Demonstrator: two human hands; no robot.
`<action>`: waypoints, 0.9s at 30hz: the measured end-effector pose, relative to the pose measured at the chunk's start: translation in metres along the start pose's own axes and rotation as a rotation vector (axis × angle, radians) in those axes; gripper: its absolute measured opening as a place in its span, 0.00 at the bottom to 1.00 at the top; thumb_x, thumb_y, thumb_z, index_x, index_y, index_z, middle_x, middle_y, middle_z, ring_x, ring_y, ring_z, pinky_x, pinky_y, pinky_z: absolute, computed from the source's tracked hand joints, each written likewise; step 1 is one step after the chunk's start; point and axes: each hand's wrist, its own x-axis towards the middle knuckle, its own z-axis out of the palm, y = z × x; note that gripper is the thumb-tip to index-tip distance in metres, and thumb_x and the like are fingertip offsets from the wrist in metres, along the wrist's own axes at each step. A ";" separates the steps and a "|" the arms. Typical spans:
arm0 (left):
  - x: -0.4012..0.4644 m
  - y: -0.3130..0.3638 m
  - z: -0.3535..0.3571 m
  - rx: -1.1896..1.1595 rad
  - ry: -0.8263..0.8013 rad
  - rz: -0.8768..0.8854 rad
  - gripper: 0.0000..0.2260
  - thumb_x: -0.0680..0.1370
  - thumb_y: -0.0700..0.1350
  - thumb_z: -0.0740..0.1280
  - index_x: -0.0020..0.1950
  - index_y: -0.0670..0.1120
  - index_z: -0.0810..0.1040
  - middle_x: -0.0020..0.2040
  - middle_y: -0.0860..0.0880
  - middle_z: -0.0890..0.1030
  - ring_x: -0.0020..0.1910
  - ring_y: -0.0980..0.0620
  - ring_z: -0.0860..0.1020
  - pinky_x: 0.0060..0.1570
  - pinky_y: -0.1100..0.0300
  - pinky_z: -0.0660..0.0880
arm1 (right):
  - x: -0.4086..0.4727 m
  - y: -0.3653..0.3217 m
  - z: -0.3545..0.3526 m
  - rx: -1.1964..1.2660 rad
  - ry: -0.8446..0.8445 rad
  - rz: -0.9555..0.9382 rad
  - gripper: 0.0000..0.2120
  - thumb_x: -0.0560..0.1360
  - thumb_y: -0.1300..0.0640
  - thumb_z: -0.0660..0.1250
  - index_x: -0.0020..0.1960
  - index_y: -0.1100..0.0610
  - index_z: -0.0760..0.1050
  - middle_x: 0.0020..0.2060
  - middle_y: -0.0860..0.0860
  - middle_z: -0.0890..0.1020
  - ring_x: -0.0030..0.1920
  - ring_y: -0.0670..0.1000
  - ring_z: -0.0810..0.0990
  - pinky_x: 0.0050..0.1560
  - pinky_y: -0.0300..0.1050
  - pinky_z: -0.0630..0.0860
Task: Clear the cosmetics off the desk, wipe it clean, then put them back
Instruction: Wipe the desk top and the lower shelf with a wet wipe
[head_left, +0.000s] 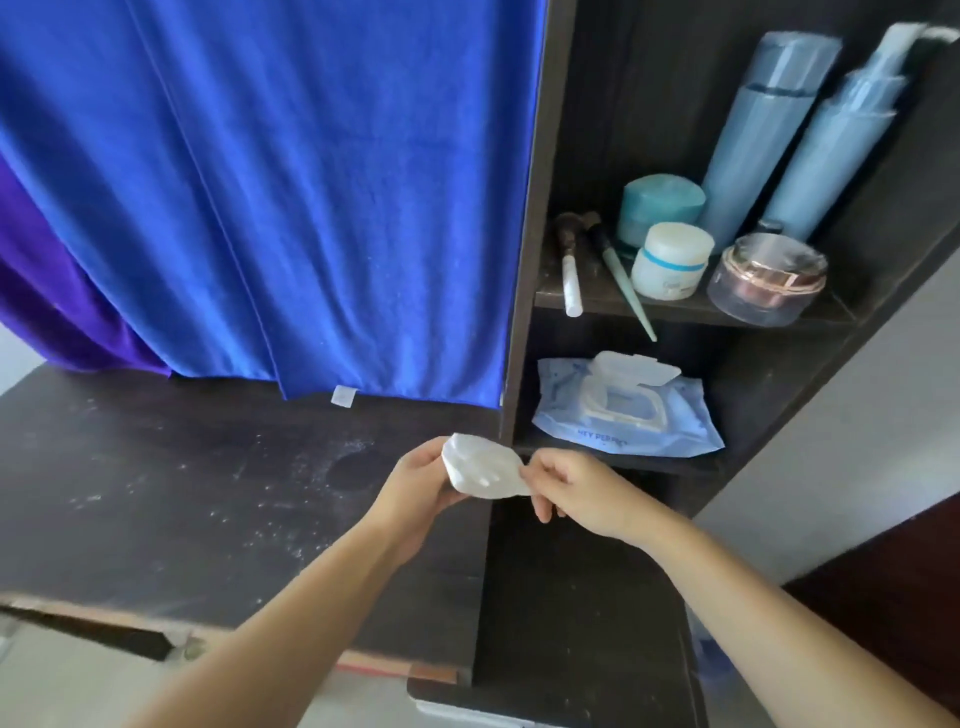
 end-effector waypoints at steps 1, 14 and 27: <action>-0.004 -0.003 -0.009 0.017 0.079 0.001 0.12 0.77 0.45 0.63 0.50 0.37 0.78 0.46 0.42 0.82 0.45 0.48 0.81 0.43 0.61 0.75 | 0.004 -0.001 0.009 -0.022 -0.005 0.016 0.12 0.79 0.50 0.57 0.42 0.53 0.74 0.36 0.45 0.81 0.38 0.41 0.78 0.49 0.41 0.75; -0.031 -0.051 -0.101 0.399 0.176 -0.113 0.09 0.78 0.44 0.62 0.40 0.40 0.71 0.36 0.46 0.76 0.35 0.50 0.74 0.37 0.55 0.77 | 0.047 -0.036 0.133 0.301 0.195 0.315 0.05 0.76 0.59 0.63 0.50 0.53 0.76 0.47 0.52 0.81 0.47 0.50 0.80 0.40 0.42 0.78; -0.029 -0.096 -0.243 1.175 0.320 0.227 0.14 0.77 0.46 0.57 0.58 0.41 0.75 0.54 0.42 0.77 0.55 0.40 0.74 0.58 0.46 0.68 | 0.066 -0.009 0.282 -0.631 0.297 0.182 0.24 0.77 0.46 0.47 0.68 0.56 0.63 0.67 0.57 0.66 0.70 0.62 0.61 0.72 0.56 0.53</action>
